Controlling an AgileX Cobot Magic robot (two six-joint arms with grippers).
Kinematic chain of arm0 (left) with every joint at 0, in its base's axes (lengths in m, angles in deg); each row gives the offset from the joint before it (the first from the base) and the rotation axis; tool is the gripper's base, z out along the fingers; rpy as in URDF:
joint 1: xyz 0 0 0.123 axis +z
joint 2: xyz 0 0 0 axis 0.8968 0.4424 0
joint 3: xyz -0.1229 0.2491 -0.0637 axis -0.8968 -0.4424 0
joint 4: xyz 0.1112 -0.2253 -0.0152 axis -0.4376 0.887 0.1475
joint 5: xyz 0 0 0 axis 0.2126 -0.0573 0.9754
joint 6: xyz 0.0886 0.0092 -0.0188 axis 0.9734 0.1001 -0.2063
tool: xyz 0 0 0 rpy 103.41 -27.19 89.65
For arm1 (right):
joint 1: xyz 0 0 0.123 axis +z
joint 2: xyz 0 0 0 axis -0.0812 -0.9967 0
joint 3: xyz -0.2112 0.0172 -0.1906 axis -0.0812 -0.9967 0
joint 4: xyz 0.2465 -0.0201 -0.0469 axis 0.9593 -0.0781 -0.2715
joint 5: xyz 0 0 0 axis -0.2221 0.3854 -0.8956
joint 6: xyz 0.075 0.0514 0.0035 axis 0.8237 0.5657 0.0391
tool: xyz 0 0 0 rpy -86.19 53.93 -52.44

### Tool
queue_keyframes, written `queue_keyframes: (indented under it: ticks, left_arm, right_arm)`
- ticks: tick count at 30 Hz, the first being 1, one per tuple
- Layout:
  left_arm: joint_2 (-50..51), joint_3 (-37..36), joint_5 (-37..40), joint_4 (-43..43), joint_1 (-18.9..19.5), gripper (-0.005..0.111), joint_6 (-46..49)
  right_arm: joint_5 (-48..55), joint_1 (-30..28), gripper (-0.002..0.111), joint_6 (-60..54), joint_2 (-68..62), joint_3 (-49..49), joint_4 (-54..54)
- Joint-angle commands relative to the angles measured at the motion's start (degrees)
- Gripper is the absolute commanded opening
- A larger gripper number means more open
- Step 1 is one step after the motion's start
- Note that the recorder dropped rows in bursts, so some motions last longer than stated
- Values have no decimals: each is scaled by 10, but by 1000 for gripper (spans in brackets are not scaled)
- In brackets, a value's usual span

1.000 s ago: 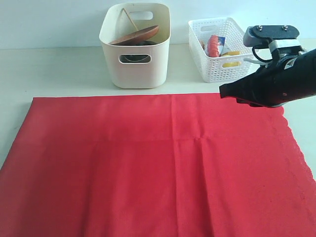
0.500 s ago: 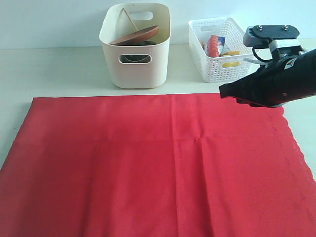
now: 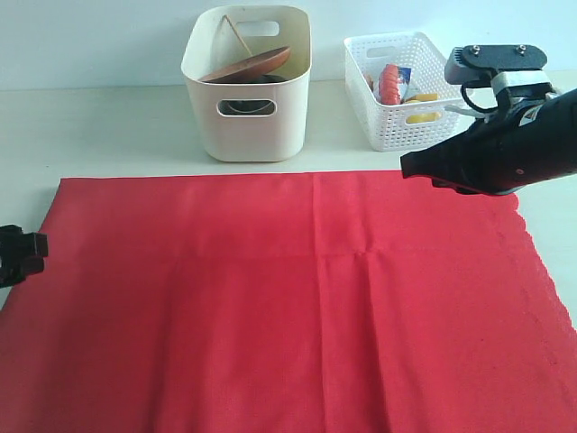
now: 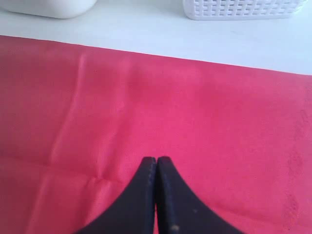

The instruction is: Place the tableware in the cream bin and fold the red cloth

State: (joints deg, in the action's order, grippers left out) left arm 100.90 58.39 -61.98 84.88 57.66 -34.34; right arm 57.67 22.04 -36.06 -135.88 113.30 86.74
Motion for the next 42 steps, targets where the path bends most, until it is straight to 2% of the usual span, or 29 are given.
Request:
queue_keyframes:
  ticks: [1, 7, 10, 13, 17, 18, 21, 24, 31, 35, 38, 42]
  left_arm:
    - [61, 3, -30, 6, -8, 64, 8]
    - [139, 3, -65, 5, -8, 63, 8]
    - [162, 3, -65, 5, -8, 56, 8]
    - [179, 3, -65, 5, -8, 39, 8]
    - [183, 3, -46, 5, -8, 5, 8]
    - [183, 3, -41, 5, -8, 0, 8]
    - [183, 3, -31, 5, -5, 0, 23]
    - [183, 5, -19, 3, 17, 0, 58]
    - [156, 47, 33, 3, 131, 0, 128]
    - [126, 93, 86, 1, 185, 0, 166]
    - [104, 130, 146, 1, 192, 0, 190]
    - [69, 159, 187, 4, 176, 0, 190]
  right_arm:
    - [-6, -1, 0, 0, -2, -2, 2]
    - [-6, -1, 0, 0, -2, -2, 2]
    - [-6, -1, 0, 0, -2, -2, 2]
    - [-6, -1, 0, 0, -2, -2, 2]
    - [-6, -1, 0, 0, -2, -2, 2]
    - [-6, -1, 0, 0, -2, -2, 2]
    - [-6, -1, 0, 0, -2, -2, 2]
    - [-5, -1, 0, 0, -2, -2, 2]
    - [26, -1, 0, -3, -7, -8, 23]
    - [44, 29, 0, -81, -33, -14, 101]
    - [47, 79, 0, -165, -65, -14, 154]
    - [25, 131, 0, -175, -122, -14, 158]
